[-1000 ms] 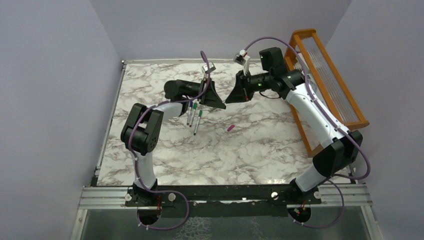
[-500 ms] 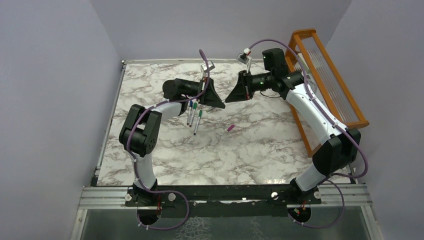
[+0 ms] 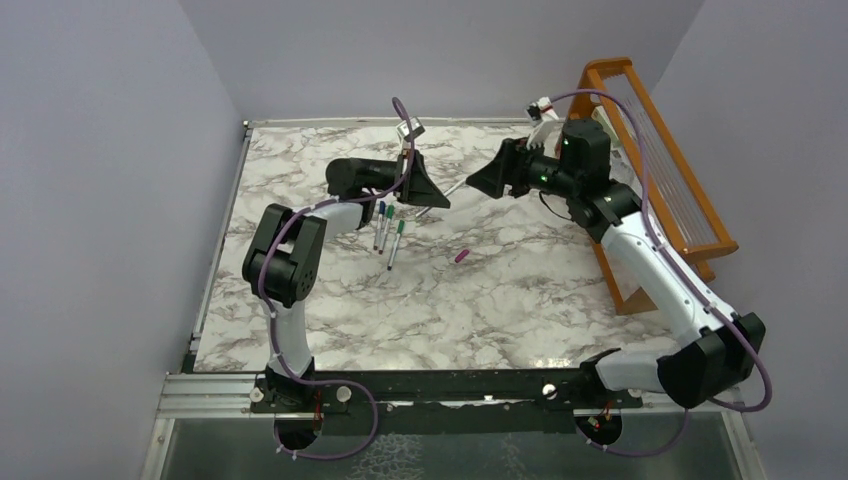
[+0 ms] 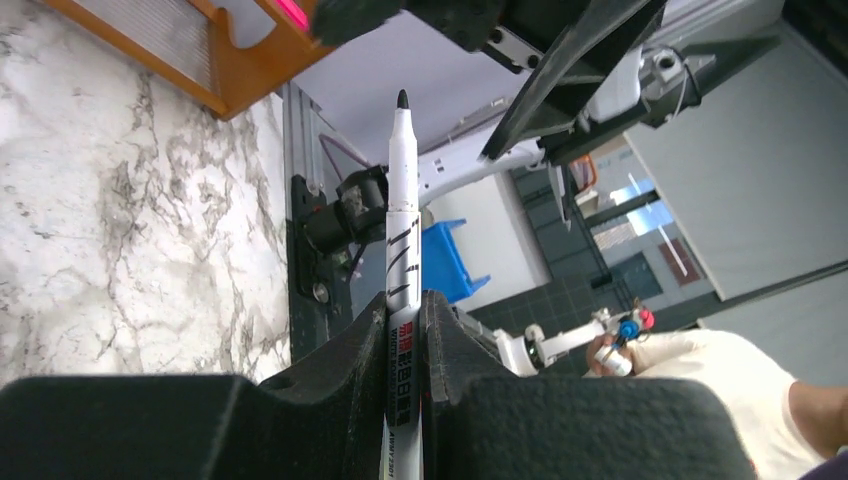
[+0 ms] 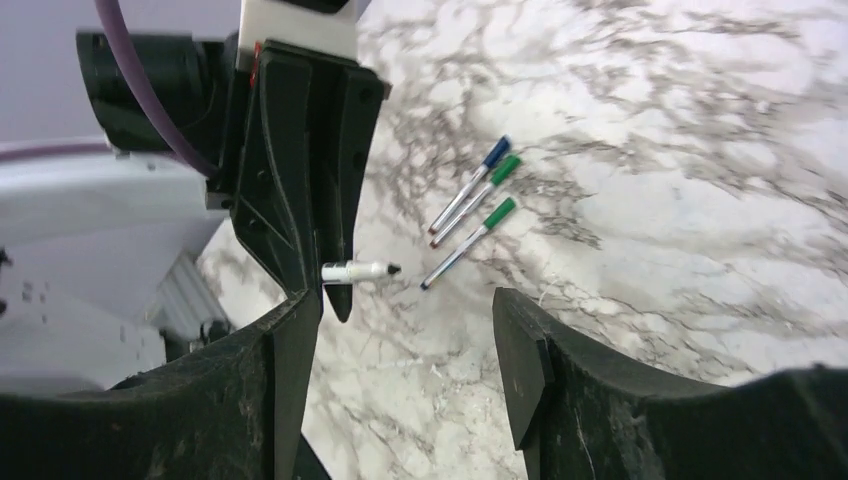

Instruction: Insert the pens into the pen caps

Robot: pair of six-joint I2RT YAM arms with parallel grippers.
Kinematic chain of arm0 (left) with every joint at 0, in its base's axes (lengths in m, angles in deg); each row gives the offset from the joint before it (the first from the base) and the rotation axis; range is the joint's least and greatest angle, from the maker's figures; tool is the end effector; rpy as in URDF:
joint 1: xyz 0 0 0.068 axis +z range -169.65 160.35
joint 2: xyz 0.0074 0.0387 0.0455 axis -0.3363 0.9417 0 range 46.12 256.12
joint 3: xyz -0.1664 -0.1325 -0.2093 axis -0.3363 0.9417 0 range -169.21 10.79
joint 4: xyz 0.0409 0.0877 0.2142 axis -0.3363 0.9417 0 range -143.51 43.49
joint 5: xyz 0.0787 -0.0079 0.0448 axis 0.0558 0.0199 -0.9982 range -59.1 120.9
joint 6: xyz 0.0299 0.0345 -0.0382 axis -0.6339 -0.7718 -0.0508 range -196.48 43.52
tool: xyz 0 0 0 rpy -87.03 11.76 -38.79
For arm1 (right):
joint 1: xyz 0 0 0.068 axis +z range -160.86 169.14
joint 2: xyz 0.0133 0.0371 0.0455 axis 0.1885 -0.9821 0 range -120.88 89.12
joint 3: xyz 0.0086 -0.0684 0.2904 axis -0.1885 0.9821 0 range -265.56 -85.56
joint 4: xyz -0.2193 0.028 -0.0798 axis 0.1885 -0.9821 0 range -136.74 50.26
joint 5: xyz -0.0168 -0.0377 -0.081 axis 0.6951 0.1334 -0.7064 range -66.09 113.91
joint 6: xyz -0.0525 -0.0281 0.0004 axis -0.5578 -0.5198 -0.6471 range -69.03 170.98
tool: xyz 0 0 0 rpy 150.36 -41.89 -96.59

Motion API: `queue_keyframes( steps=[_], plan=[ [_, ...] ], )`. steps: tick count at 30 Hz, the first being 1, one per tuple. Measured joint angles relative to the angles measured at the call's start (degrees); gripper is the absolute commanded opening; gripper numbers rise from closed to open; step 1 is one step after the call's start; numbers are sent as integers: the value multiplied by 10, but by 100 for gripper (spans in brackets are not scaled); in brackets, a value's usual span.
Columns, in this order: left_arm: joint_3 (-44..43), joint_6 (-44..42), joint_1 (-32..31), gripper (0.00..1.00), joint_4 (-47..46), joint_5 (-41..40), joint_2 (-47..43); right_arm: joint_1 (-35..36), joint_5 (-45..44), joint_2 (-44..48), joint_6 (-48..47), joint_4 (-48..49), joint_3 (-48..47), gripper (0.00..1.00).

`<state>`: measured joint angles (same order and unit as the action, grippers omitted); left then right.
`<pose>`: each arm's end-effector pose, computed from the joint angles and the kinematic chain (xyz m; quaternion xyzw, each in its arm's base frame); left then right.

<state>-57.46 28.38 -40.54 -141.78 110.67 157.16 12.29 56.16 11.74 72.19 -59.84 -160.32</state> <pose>0.3409 -0.1760 0.3397 0.2466 0.6131 -0.7428 0.1076 0.2464 0.1308 0.4041 -0.1673 0.7971 0.4151 0.4054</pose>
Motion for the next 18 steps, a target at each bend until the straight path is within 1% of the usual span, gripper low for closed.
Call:
queue_keyframes(
  steps=[3, 5, 8, 10, 13, 14, 15, 18],
  plan=[
    [0, 2, 13, 0, 0, -19, 15, 0, -88, 44, 43, 16, 30, 62],
    [0, 3, 20, 0, 0, -38, 22, 0, -125, 60, 62, 21, 45, 62],
    [0, 5, 30, 0, 0, -59, 27, 0, -162, 79, 79, 25, 76, 60],
    [8, 4, 37, 0, 0, -86, 27, 0, -172, 84, 80, 21, 98, 61],
    [47, -40, 43, 0, 17, -127, 13, 13, -197, 63, 69, -18, 102, 61],
    [58, -57, 45, 0, 34, -136, 5, 25, -211, 47, 65, -43, 92, 61],
    [71, -97, 46, 0, 74, -148, -11, 44, -233, 23, 63, -73, 75, 61],
    [89, -243, 47, 0, 249, -199, -91, 88, -274, -27, 66, -124, 52, 57]
  ],
)
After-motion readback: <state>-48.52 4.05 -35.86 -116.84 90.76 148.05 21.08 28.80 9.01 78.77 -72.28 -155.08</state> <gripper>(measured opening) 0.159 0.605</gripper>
